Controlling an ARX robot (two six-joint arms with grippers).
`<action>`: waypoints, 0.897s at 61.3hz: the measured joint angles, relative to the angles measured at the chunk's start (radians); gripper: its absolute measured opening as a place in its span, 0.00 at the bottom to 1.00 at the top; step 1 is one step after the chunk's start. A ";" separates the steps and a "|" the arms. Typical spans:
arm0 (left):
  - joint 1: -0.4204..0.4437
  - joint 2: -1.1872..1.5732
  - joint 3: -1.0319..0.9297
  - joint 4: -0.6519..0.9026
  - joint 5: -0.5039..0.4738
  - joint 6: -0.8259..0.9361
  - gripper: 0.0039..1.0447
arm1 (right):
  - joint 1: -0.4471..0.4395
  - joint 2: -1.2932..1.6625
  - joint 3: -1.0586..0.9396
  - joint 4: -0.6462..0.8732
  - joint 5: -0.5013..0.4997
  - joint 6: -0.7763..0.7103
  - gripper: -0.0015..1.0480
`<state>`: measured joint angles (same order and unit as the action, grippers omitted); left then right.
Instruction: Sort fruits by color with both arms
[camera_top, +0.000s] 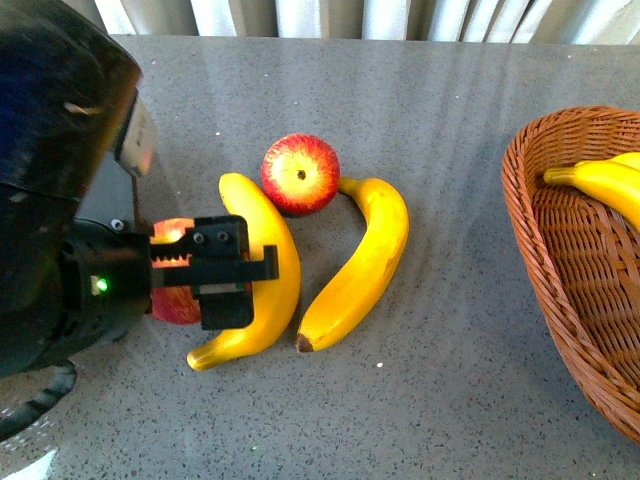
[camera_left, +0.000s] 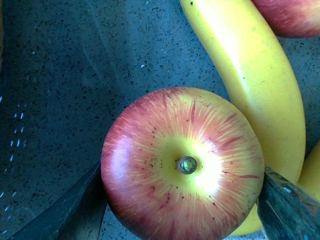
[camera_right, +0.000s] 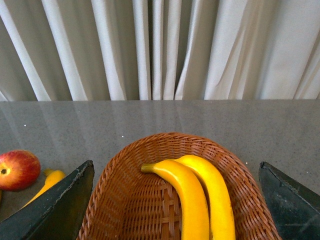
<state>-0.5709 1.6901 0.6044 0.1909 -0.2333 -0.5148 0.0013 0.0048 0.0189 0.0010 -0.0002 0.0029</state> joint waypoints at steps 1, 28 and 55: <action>0.004 -0.017 -0.003 -0.002 -0.004 0.000 0.68 | 0.000 0.000 0.000 0.000 0.000 0.000 0.91; 0.266 -0.312 -0.060 -0.036 -0.029 0.046 0.68 | 0.000 0.000 0.000 0.000 0.000 0.000 0.91; 0.410 -0.266 -0.129 0.006 -0.002 0.069 0.91 | 0.000 0.000 0.000 0.000 0.000 0.000 0.91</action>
<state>-0.1608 1.4246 0.4759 0.1974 -0.2352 -0.4461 0.0013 0.0048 0.0189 0.0010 -0.0002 0.0029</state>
